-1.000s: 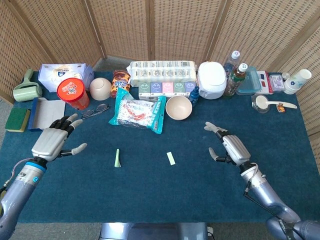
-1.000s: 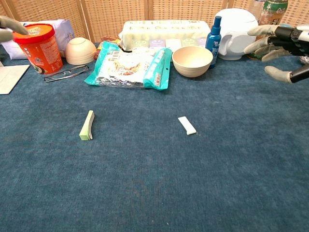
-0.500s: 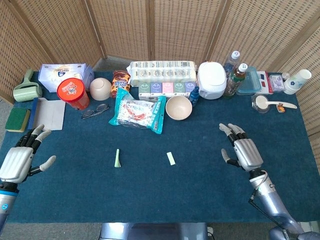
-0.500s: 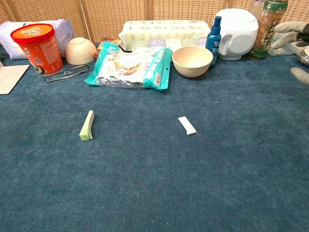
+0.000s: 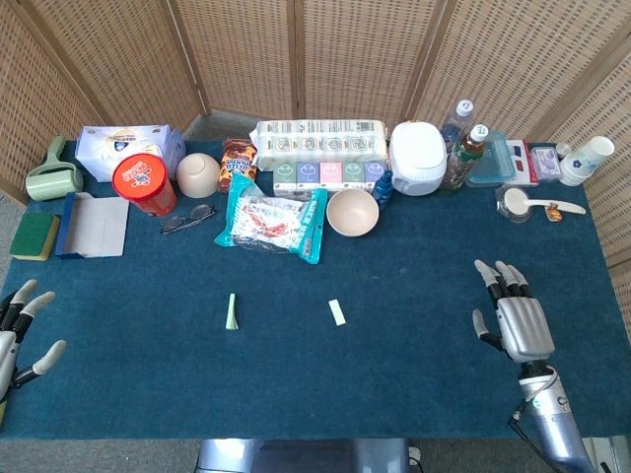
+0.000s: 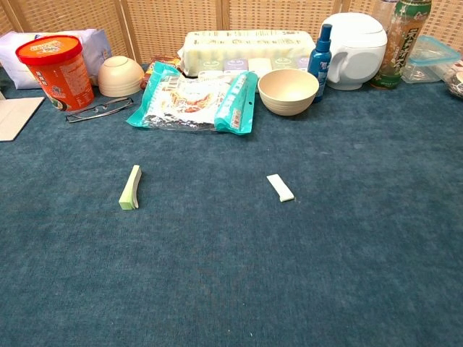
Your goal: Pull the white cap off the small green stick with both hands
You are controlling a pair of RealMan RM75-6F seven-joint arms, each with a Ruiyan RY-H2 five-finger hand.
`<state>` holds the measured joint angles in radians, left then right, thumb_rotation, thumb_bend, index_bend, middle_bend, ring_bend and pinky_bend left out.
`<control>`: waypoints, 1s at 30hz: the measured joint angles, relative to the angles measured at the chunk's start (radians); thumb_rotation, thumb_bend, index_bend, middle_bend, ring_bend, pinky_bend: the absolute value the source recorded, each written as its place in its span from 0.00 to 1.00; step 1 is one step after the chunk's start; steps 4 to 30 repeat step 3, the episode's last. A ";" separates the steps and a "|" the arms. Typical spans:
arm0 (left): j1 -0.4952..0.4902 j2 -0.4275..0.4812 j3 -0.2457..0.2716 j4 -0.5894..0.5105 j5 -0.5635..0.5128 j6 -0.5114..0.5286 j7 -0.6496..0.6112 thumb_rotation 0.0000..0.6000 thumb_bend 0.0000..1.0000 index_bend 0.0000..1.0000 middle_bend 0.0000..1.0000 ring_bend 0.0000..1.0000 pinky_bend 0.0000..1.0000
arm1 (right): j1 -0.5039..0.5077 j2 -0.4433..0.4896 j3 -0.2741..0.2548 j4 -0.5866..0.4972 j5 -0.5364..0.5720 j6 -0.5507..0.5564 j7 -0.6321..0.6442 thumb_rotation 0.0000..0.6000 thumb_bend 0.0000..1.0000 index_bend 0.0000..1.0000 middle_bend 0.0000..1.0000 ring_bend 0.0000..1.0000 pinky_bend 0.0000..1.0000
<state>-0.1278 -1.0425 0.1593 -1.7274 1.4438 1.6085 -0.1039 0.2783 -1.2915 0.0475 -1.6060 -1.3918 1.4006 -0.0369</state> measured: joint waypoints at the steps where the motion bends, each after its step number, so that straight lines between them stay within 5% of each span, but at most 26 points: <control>1: 0.007 -0.005 -0.001 0.007 0.006 0.001 -0.007 0.00 0.13 0.14 0.00 0.00 0.10 | -0.006 0.002 0.000 -0.003 0.001 0.004 0.002 1.00 0.52 0.02 0.17 0.03 0.05; 30: 0.018 -0.011 -0.006 0.014 0.015 0.000 -0.014 0.00 0.13 0.14 0.00 0.00 0.10 | -0.014 0.005 0.000 -0.004 -0.001 0.012 0.006 1.00 0.52 0.02 0.16 0.03 0.05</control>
